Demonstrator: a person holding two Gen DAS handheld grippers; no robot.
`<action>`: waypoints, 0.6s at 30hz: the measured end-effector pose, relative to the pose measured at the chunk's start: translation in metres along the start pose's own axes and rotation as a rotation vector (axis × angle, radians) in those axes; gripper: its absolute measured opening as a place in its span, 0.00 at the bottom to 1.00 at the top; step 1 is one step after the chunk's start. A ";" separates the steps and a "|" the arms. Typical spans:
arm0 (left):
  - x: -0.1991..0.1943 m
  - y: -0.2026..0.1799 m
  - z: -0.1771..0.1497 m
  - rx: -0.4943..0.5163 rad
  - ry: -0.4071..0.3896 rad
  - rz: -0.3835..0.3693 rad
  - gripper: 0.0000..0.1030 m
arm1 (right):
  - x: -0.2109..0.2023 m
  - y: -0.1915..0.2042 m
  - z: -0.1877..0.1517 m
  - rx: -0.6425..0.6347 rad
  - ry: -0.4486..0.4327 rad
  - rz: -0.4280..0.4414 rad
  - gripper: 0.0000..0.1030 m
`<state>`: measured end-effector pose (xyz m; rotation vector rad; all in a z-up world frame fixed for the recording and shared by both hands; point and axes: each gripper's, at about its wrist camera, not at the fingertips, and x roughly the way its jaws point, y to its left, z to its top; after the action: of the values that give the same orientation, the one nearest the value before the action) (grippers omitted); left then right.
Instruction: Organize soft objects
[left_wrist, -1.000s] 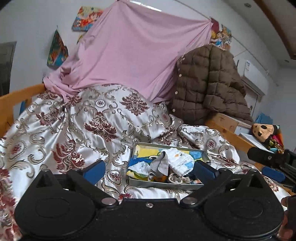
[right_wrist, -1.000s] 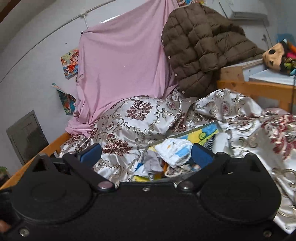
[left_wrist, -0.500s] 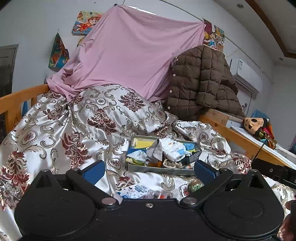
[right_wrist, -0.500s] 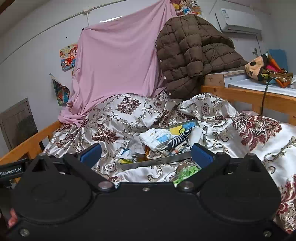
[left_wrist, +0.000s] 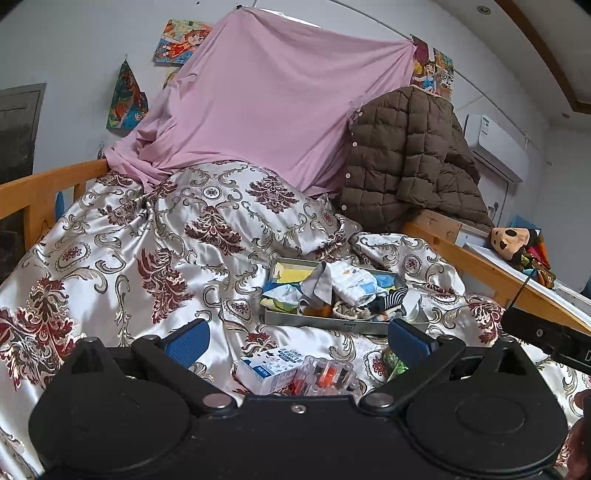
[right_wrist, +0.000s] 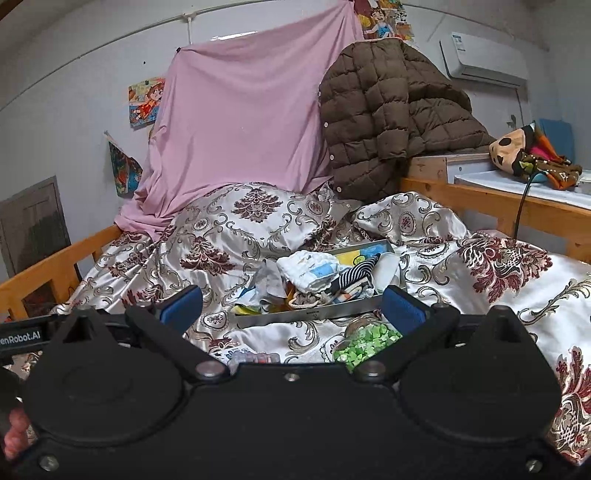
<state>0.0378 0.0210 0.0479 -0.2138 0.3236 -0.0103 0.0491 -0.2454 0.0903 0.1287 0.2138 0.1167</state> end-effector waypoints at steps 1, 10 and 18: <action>0.000 0.000 -0.001 0.002 0.000 0.000 0.99 | 0.000 0.000 0.000 -0.003 -0.001 -0.001 1.00; 0.010 0.010 -0.025 -0.025 0.106 0.029 0.99 | 0.017 0.003 -0.014 -0.028 0.082 -0.065 0.99; 0.032 0.021 -0.042 -0.082 0.254 0.075 0.99 | 0.048 0.009 -0.033 -0.079 0.235 -0.100 0.99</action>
<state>0.0540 0.0312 -0.0051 -0.2827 0.5853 0.0502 0.0874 -0.2263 0.0494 0.0246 0.4485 0.0403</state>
